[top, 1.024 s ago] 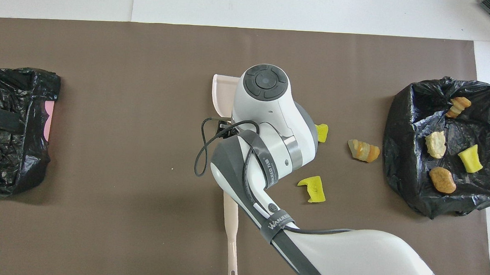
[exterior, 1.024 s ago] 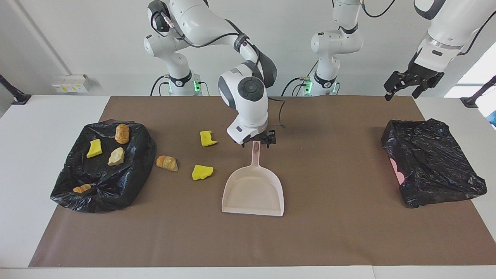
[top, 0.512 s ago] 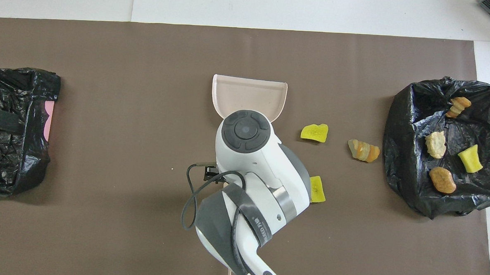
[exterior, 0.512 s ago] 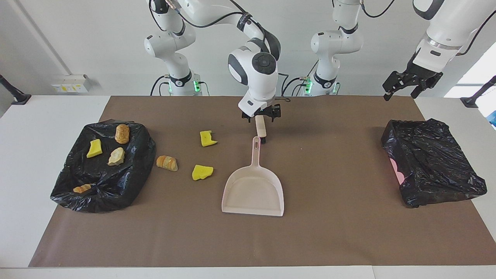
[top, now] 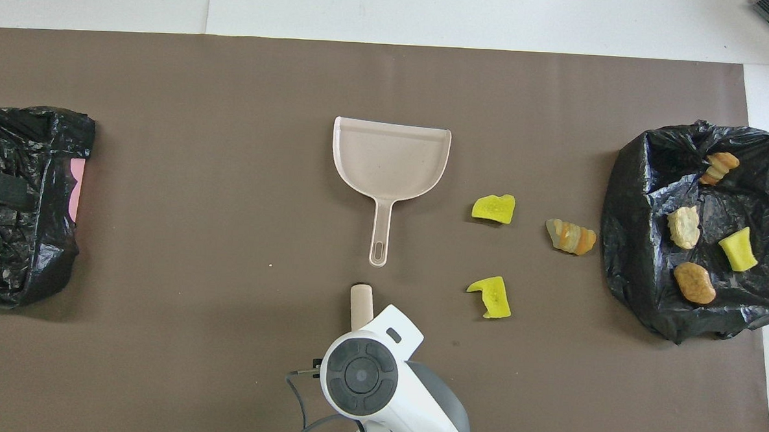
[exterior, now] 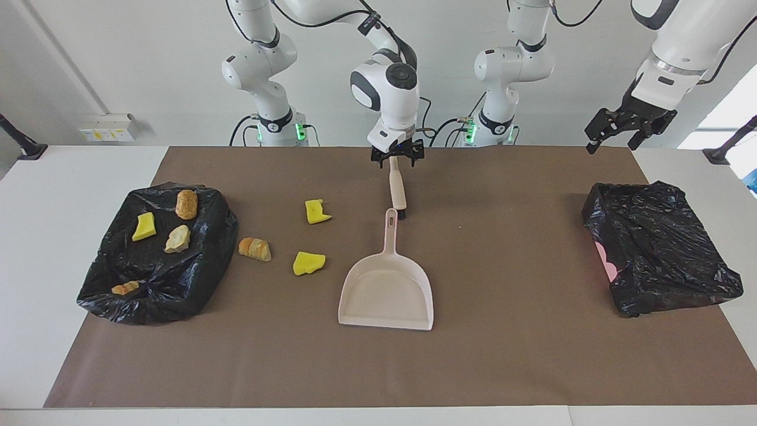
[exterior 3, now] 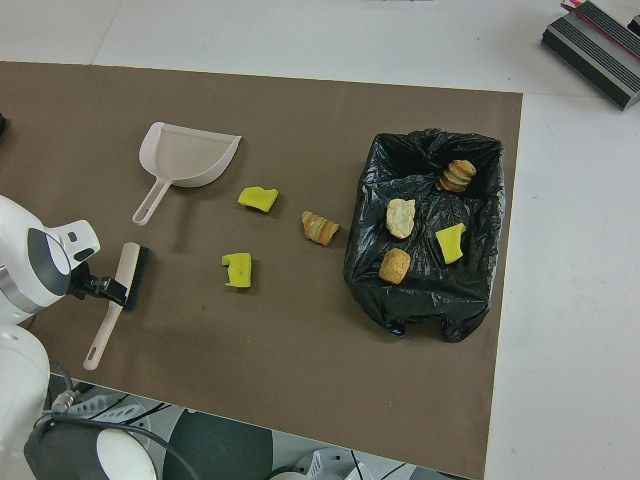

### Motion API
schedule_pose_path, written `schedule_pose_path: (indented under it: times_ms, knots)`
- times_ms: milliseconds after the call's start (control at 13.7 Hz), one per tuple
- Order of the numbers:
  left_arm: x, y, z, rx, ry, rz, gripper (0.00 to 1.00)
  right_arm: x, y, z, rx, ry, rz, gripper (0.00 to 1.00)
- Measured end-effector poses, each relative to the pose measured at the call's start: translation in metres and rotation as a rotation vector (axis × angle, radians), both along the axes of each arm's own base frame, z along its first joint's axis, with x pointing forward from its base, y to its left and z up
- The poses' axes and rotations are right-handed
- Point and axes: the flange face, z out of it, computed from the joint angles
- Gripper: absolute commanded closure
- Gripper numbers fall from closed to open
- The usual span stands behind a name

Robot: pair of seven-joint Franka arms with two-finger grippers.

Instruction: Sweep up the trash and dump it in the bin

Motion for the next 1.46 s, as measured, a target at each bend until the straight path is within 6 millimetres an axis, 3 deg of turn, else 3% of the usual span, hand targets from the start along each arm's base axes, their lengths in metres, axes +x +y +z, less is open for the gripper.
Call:
schedule_pose_path:
  times_ms: [293,585,659,732,805,1244,1463]
  knots:
    - [0.000,0.001,0.000,0.000,0.000,0.001,0.00,-0.028,-0.007,-0.022,-0.042,0.027,0.011,0.01]
    - [0.000,-0.001,0.000,0.000,0.000,-0.001,0.00,-0.033,-0.009,-0.026,-0.042,0.046,-0.002,0.38]
    - [0.000,-0.002,0.000,0.000,0.000,-0.004,0.00,-0.033,-0.008,-0.026,-0.037,0.053,-0.010,0.56]
    - [0.000,-0.004,0.000,0.001,-0.001,-0.008,0.00,-0.034,-0.008,-0.026,-0.029,0.063,-0.020,0.88]
    - [0.001,-0.005,0.000,0.001,-0.005,-0.010,0.00,-0.035,-0.007,-0.026,-0.023,0.070,-0.027,1.00]
    - [0.011,-0.011,0.010,0.000,-0.107,-0.020,0.00,-0.032,-0.001,-0.013,0.017,0.067,-0.047,1.00]
    - [0.015,-0.019,0.010,-0.001,-0.133,-0.035,0.00,-0.021,-0.015,0.012,0.006,0.088,-0.073,1.00]
